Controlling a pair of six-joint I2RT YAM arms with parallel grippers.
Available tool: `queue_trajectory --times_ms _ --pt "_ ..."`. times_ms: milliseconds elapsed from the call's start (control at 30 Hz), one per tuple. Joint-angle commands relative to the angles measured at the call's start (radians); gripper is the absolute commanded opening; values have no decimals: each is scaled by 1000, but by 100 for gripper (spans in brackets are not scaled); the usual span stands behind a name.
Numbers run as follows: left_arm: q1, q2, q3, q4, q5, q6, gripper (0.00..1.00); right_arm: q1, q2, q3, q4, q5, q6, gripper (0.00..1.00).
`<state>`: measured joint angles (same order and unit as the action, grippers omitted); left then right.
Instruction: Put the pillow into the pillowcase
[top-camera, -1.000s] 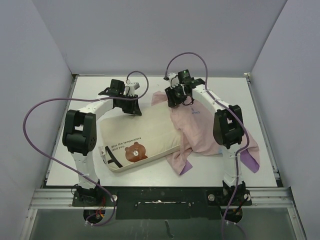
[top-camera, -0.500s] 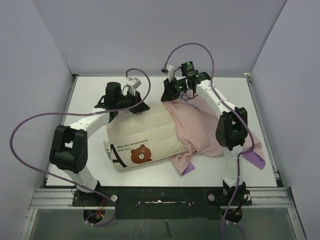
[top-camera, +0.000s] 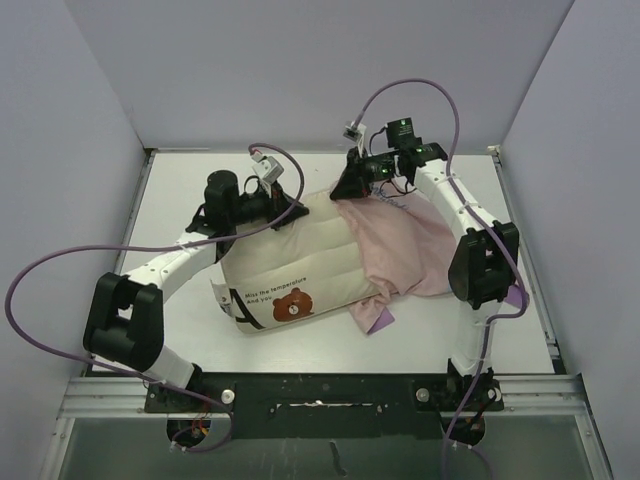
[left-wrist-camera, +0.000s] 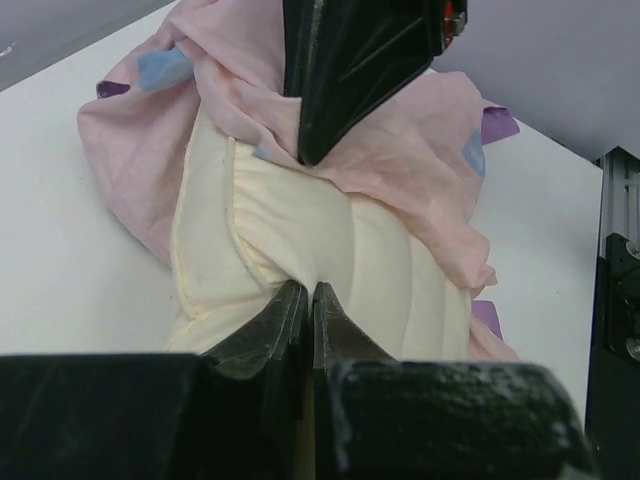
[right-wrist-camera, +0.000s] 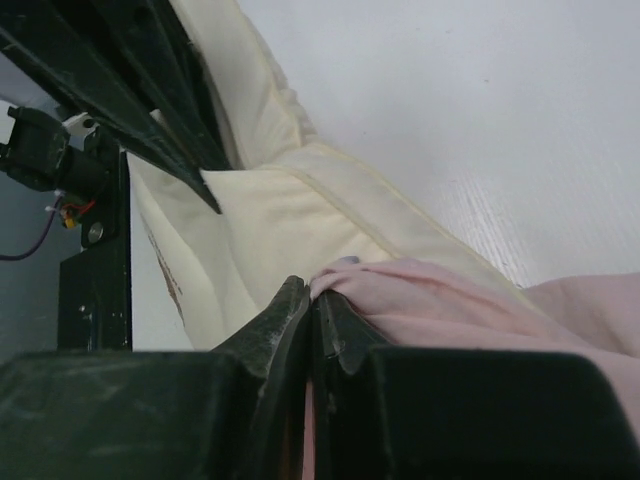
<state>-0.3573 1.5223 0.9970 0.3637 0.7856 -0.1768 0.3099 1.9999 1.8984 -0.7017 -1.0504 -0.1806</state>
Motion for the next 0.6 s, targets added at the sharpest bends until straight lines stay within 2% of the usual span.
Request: queue_trajectory --times_ms 0,200,333,433,467,567 --pt "-34 52 71 158 39 -33 0 115 -95 17 -8 -190 -46 0" --pt "-51 30 70 164 21 -69 0 157 -113 85 49 -187 20 0" --pt "-22 -8 -9 157 -68 -89 0 111 -109 49 10 68 -19 0" --pt "2 0 -17 91 -132 -120 0 52 -82 4 -30 243 -83 9" --pt "5 12 3 12 -162 -126 3 33 -69 -1 -50 268 -110 14" --pt "7 56 103 -174 -232 -125 27 -16 -55 -1 -102 281 -177 30"
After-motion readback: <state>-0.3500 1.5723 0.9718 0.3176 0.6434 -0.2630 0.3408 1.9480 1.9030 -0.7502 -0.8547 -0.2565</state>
